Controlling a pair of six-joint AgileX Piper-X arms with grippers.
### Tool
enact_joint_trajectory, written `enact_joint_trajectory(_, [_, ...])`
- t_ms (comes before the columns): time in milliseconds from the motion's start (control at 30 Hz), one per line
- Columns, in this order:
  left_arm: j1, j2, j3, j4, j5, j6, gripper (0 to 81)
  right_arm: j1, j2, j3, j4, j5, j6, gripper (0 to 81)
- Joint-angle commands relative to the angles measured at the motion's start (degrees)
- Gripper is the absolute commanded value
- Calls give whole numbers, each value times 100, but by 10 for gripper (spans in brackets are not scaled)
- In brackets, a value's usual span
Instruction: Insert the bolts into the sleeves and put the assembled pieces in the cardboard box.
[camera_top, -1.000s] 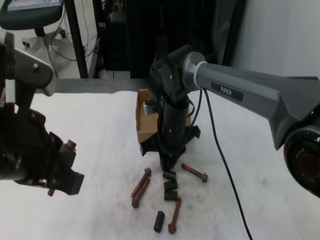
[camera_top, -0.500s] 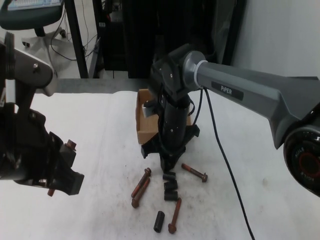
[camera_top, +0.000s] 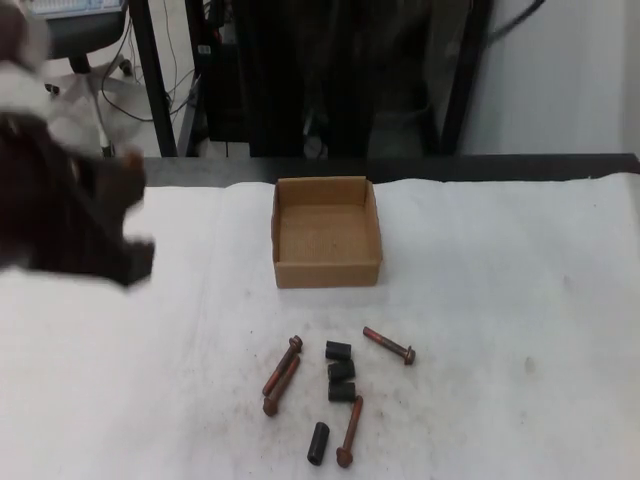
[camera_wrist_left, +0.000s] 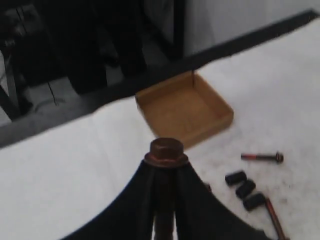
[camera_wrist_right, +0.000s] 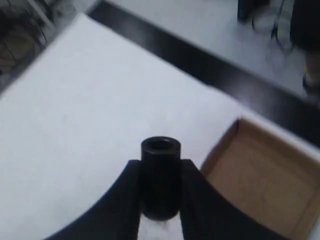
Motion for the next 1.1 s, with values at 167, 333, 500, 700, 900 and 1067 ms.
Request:
enact_joint_trajectory(167, [-12, -6, -7, -2009, 661, -1184, 0, 7, -1319, 1001, -167, -1243, -801, 8])
enact_joint_trajectory(333, [-12, 146, -7, -3048, 1834, -1306, 0, 7, -2231, 2845, -952, -1309, -863, 8])
enact_joint_trajectory(500, [-12, 372, -7, -3501, 2434, -1514, 0, -4, -2907, 5334, -4081, -927, 509, 8])
enact_joint_trajectory(700, [-12, 974, -7, -3761, 3322, -1435, 0, -4, -2641, 7534, -8682, -803, 1052, 8])
enact_joint_trajectory(900, [-12, 1820, -7, -4468, 4620, -1340, 0, -4, -2041, 8138, -10082, -923, 1052, 8])
enact_joint_trajectory(1067, [-12, 2075, -7, -4810, 4771, -1193, 0, -4, -1993, 8003, -10450, -1482, 1323, 8])
